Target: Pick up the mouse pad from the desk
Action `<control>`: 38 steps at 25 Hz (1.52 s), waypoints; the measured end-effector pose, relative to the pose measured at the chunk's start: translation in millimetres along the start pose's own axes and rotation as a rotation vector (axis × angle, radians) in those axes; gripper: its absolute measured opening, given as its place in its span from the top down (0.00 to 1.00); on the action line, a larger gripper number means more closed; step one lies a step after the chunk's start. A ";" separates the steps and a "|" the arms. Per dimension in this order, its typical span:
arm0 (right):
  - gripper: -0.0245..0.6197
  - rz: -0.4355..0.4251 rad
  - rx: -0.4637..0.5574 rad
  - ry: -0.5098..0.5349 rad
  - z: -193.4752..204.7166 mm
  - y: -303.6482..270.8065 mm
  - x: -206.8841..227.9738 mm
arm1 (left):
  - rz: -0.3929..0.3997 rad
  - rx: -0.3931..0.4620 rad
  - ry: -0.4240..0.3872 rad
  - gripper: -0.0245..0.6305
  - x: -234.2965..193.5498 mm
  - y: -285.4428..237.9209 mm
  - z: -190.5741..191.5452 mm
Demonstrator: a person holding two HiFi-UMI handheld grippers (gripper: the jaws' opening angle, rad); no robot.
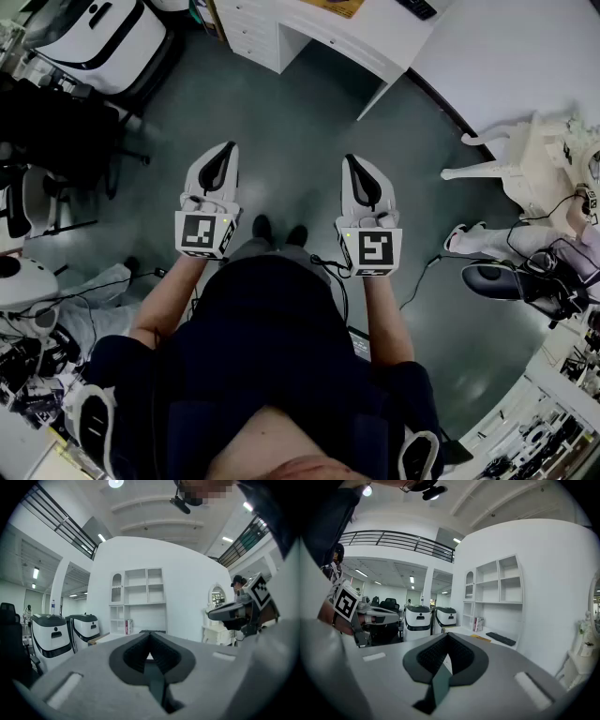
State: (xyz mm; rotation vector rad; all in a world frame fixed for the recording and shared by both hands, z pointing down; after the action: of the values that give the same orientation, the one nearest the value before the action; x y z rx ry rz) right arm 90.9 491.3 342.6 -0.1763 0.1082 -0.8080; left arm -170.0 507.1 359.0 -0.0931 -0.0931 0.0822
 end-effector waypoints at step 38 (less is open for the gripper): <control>0.96 -0.049 -0.010 0.005 5.0 10.7 15.7 | 0.048 -0.012 0.012 0.62 18.3 -20.2 -3.5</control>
State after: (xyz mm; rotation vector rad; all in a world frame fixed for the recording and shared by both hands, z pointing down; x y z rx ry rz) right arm 110.1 487.8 344.9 -0.1868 0.1127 -0.8565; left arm -150.0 488.3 359.1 -0.1083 -0.0796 0.1295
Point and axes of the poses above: the fingertips, and each gripper's own axes: y backward along the fingers, x to its right, z out of its underside, the point moved 8 cm from there along y, backward along the fingers, and after that the axes turned 15 degrees about -z, right-handed, at the moved point
